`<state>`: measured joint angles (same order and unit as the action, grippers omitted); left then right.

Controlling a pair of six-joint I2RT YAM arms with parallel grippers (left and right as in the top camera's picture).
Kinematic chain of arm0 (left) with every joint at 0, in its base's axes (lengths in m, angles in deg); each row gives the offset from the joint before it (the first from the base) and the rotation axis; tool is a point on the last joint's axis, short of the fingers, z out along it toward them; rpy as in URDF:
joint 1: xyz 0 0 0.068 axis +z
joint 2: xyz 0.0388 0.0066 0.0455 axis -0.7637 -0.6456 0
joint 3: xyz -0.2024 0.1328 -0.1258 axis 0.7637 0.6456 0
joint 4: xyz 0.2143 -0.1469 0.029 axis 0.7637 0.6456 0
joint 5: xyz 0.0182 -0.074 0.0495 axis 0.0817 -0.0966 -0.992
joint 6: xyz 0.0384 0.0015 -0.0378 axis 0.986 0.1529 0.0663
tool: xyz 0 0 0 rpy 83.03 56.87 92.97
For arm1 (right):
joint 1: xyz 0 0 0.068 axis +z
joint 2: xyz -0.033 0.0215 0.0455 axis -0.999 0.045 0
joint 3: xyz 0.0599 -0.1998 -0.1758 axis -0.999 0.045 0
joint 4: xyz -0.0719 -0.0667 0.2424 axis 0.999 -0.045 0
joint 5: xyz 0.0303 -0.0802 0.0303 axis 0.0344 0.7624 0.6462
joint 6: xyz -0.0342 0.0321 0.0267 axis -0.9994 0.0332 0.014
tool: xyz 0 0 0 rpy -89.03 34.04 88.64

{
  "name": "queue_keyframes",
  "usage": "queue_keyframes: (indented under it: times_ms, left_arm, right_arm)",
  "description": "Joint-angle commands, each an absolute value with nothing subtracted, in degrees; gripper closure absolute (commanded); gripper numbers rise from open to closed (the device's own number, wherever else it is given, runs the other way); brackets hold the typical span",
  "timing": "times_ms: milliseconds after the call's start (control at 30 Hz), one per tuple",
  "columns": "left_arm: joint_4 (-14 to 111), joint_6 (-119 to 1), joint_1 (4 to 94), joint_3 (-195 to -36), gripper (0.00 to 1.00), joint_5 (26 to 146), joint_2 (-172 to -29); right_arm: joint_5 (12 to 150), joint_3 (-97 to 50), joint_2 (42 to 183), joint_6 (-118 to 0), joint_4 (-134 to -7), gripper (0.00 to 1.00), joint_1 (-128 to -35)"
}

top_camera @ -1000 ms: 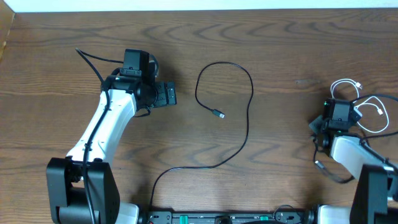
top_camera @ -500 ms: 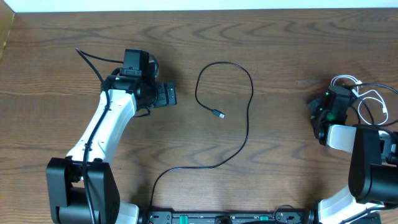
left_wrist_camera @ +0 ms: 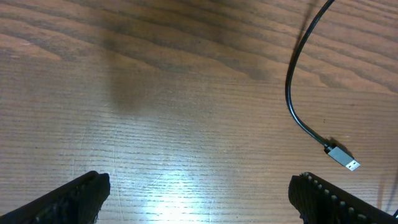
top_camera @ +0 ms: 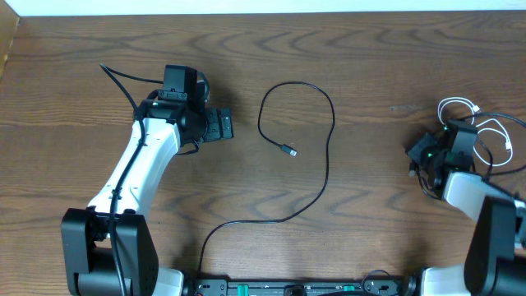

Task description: Untangle cables

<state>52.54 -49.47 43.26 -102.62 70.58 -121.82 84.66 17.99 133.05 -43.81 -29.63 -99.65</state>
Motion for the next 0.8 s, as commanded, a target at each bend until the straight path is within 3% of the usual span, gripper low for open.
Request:
queue_keyframes:
  times_ms: [0, 167, 300, 767]
  left_arm:
    - [52.6, -49.5, 43.4, -103.0, 0.02, 71.2, -122.0]
    - [52.6, -49.5, 43.4, -103.0, 0.02, 71.2, -122.0]
    - [52.6, -49.5, 43.4, -103.0, 0.02, 71.2, -122.0]
    - [52.6, -49.5, 43.4, -103.0, 0.02, 71.2, -122.0]
  right_arm:
    - [84.3, 18.3, 127.0, -46.9, -31.2, 0.88, -99.7]
    - [84.4, 18.3, 125.5, -49.8, -33.0, 0.67, -99.7]
    - [84.5, 18.3, 125.5, -52.2, -34.3, 0.59, -99.7]
    - [85.2, 9.3, 125.5, -56.4, -53.5, 0.53, -99.7]
